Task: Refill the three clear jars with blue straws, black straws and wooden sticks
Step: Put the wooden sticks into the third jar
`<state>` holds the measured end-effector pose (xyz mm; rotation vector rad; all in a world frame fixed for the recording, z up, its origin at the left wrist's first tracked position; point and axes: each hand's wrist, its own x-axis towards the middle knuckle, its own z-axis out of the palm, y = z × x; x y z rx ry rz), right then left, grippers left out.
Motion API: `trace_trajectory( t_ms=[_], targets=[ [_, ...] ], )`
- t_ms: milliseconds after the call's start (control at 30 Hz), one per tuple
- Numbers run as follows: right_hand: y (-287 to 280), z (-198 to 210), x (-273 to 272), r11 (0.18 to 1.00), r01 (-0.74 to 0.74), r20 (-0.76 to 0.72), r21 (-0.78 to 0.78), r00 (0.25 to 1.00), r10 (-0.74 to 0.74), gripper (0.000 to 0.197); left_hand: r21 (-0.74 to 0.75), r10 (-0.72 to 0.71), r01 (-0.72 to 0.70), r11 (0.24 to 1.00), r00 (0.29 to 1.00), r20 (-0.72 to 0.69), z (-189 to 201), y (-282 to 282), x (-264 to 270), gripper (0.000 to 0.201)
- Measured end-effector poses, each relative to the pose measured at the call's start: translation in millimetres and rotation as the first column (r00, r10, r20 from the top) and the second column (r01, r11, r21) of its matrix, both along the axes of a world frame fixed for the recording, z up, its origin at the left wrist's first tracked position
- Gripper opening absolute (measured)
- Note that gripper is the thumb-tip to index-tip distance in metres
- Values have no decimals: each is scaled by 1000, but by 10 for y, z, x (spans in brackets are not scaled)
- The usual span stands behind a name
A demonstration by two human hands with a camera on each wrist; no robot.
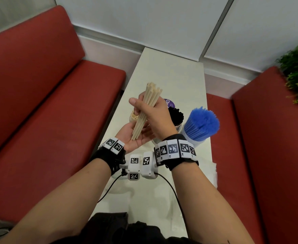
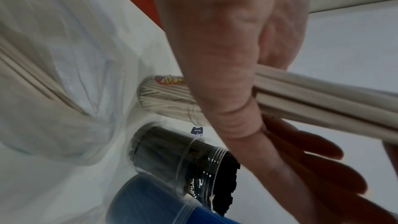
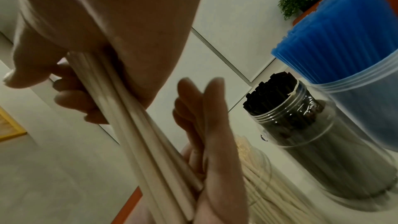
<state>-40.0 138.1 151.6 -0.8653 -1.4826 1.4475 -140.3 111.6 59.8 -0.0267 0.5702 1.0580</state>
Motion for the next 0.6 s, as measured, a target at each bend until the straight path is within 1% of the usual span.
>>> trace_trajectory(
  t_ms=[33,133,233,267,333,367,400,467,533,600],
  targets=[
    [-13,-11,-2,1000,-8,8,-6,1000,8,30,16,14,-14,1000,1000,-4,0,8,-7,39],
    [-10,-9,-11,1000,-14,-8,-14,1000,14,29,13,14,-14,1000,1000,-13,-11,4,-33,26],
    [-24,-41,-14,998,-46,-14,-40,999,45,28,31,3,-2,1000,1000,-16,-47,-21,-29,19],
    [-44,-66,-16,996,-61,-4,-58,998,60,27,51,-3,5,999,1000,-27,-57,-34,-32,20],
    [-79,-115,-18,992,-82,7,-93,997,83,28,78,-22,25,997,999,-48,-99,-47,-51,37],
    [-85,-128,-19,991,-82,1,-106,997,82,31,66,-31,35,997,998,-55,-125,-56,-53,41],
    [-82,-132,-19,990,-76,-8,-116,997,76,33,52,-43,47,998,997,-68,-150,-58,-58,37],
    [-63,-134,-14,992,-68,9,-109,998,69,36,-15,-80,79,997,991,-109,-221,-54,-80,23],
    [-51,-180,3,994,-73,81,-77,994,79,35,-86,-127,117,989,984,-127,-263,-56,-103,30],
    [-52,-258,42,993,-91,139,-81,985,102,34,-151,-198,178,972,971,-132,-286,-50,-121,33]
  ],
)
